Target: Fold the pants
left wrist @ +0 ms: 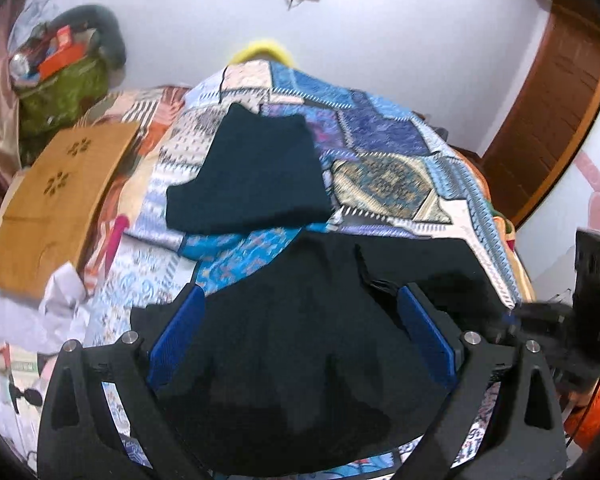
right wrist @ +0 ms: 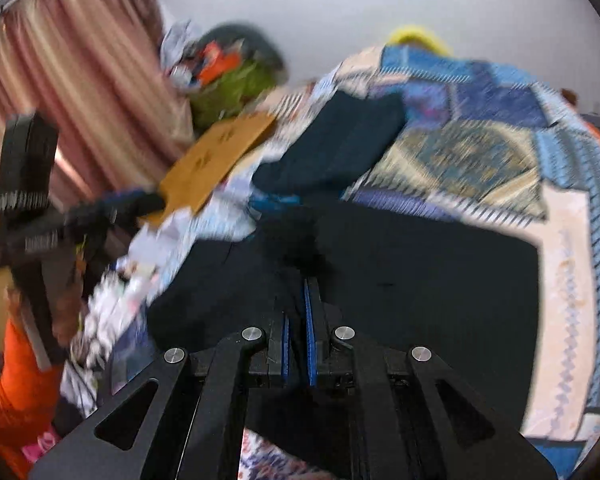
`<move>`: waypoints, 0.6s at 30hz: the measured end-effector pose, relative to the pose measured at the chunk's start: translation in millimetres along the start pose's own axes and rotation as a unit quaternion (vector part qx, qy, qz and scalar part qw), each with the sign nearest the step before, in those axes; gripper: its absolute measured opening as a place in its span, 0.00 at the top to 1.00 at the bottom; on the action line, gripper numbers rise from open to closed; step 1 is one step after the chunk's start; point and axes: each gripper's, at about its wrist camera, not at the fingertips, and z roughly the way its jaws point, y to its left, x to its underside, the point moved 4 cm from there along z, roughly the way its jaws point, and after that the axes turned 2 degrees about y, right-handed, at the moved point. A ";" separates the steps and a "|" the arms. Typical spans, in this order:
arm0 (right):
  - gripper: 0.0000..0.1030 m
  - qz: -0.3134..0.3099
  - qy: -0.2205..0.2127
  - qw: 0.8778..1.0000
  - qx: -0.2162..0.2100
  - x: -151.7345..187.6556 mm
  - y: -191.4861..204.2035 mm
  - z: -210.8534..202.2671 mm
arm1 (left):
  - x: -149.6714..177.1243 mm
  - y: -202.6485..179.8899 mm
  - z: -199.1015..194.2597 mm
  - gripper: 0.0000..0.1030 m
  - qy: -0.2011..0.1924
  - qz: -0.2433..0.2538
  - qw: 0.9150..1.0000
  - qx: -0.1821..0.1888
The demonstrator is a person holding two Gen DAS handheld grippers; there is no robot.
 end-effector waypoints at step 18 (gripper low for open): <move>0.55 -0.012 -0.031 0.997 0.073 -6.8 -41.1 -63.4 | -15.6 -76.3 27.6 0.05 0.020 0.074 0.997 0.031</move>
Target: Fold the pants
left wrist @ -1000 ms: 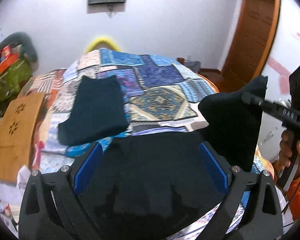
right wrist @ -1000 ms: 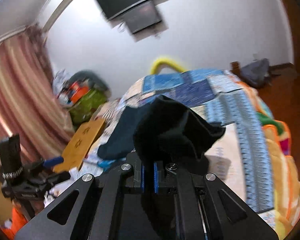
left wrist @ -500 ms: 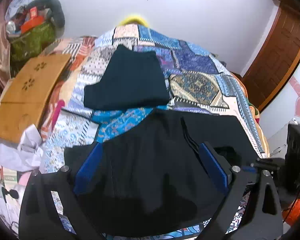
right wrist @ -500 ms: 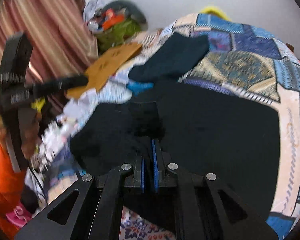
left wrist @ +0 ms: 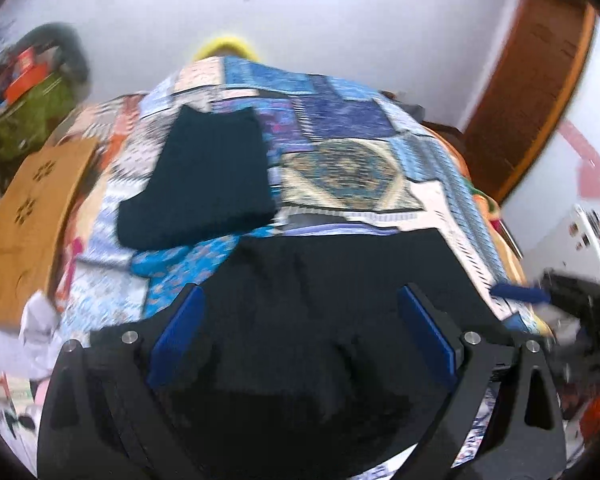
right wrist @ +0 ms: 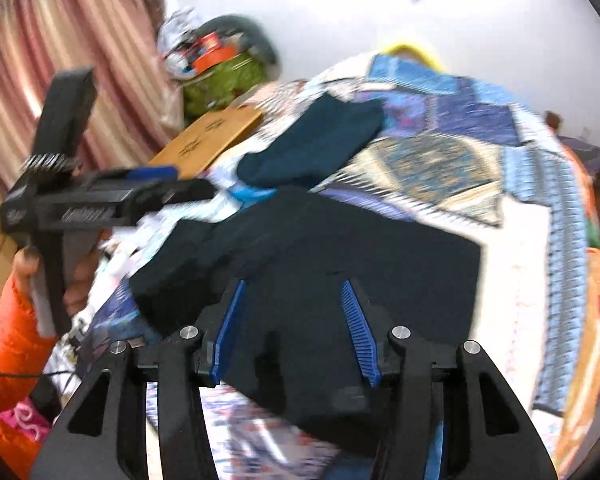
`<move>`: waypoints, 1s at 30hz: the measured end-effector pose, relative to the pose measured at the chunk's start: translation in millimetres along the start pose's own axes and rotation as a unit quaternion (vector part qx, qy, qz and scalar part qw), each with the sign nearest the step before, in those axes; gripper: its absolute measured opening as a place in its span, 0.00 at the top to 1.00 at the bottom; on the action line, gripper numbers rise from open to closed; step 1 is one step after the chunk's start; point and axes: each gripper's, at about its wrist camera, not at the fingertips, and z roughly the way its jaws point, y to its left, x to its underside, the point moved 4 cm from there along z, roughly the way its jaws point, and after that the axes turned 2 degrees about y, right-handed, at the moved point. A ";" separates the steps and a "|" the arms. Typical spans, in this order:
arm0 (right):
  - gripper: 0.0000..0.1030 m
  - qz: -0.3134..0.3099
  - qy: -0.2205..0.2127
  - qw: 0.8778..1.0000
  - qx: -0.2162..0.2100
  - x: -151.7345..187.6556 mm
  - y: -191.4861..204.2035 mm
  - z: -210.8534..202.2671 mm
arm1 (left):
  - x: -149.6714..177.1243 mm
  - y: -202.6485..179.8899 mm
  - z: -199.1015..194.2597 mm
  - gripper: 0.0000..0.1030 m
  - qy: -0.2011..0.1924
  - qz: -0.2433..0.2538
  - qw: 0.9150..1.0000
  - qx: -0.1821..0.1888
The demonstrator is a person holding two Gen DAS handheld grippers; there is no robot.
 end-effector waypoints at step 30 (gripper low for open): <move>0.48 0.061 0.073 0.993 0.073 70.7 -79.9 17.7 | 47.3 -37.6 71.4 0.05 0.120 0.112 0.985 -0.053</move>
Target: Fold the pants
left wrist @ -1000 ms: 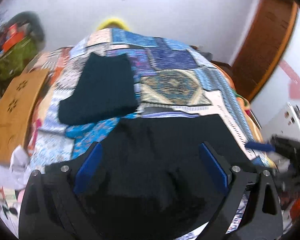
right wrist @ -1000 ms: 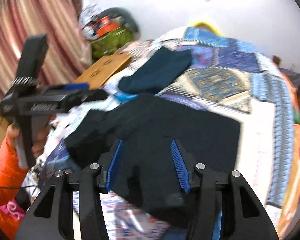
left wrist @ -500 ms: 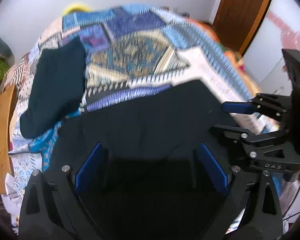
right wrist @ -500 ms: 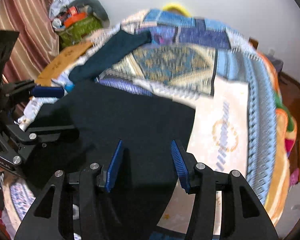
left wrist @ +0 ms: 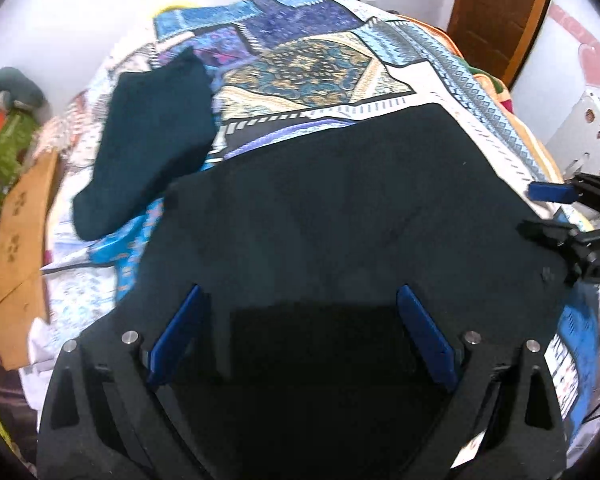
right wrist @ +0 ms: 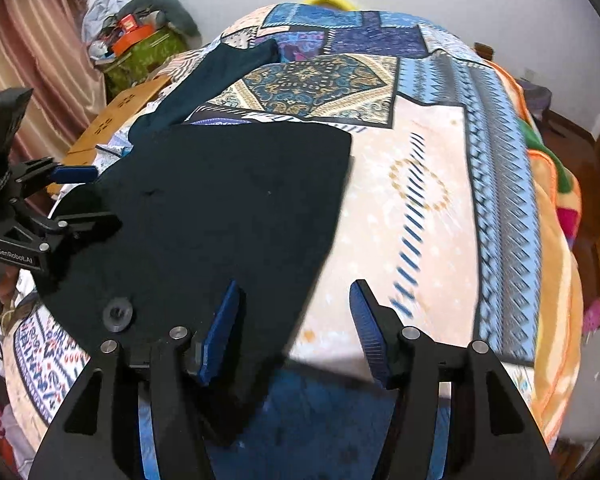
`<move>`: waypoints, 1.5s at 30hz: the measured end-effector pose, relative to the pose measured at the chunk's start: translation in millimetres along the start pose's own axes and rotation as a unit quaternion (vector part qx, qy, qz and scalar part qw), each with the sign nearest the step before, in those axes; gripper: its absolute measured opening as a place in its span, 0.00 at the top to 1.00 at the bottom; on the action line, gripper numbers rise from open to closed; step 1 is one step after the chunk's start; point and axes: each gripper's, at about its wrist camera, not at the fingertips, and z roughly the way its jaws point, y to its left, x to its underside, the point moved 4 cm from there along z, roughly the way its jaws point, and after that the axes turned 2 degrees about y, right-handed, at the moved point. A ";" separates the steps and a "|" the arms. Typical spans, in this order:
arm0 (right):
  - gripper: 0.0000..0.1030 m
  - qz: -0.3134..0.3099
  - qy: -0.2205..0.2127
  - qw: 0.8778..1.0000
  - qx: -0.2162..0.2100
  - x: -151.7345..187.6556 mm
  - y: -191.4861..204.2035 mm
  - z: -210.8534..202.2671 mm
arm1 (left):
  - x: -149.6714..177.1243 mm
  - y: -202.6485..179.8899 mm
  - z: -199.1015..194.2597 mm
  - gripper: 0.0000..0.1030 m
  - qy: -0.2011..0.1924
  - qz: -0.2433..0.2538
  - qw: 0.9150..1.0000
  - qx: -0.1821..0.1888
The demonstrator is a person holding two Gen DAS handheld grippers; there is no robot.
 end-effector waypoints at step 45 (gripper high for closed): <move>0.38 -0.152 0.012 0.988 -0.010 -47.7 170.4 46.7 | 216.6 179.9 -14.7 0.05 0.047 -0.399 0.886 0.232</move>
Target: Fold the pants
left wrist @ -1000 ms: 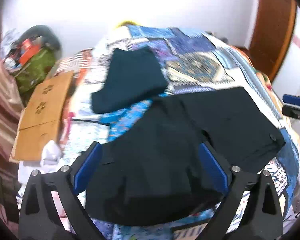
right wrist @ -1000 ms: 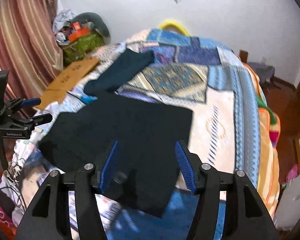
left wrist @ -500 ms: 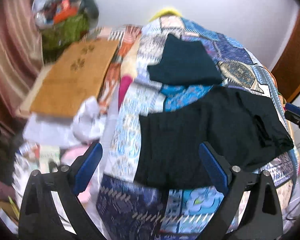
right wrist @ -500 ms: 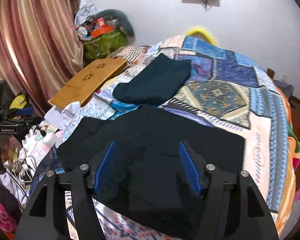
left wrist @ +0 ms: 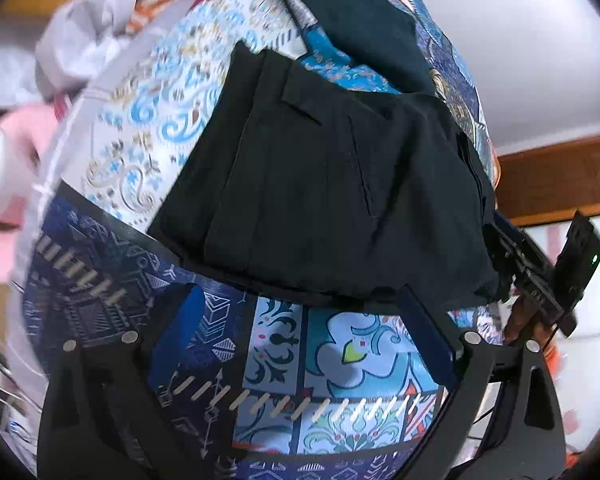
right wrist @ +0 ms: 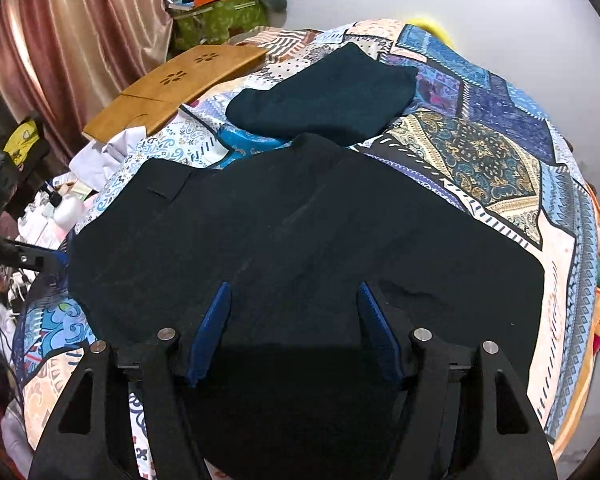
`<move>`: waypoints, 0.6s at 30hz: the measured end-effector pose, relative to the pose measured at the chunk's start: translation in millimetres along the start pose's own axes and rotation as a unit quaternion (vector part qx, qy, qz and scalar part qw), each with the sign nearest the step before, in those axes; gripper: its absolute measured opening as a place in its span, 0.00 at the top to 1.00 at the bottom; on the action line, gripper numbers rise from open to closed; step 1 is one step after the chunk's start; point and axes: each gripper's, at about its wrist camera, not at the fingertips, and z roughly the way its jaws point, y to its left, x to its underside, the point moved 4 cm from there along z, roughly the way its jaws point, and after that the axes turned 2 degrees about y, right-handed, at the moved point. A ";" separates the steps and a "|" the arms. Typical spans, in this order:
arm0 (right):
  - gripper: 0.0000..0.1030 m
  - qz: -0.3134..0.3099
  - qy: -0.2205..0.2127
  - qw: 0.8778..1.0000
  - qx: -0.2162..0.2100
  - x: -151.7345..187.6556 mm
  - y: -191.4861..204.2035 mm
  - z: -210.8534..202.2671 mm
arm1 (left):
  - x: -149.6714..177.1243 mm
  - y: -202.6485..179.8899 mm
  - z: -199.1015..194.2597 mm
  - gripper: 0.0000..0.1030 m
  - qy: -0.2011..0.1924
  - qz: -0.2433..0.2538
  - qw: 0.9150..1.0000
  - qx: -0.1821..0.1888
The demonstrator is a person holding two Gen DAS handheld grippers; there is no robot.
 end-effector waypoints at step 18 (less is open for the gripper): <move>0.32 0.001 -0.001 1.000 -0.009 -1.3 2.4 6.1 | -31.1 14.9 35.7 0.08 -0.017 -0.090 0.995 0.040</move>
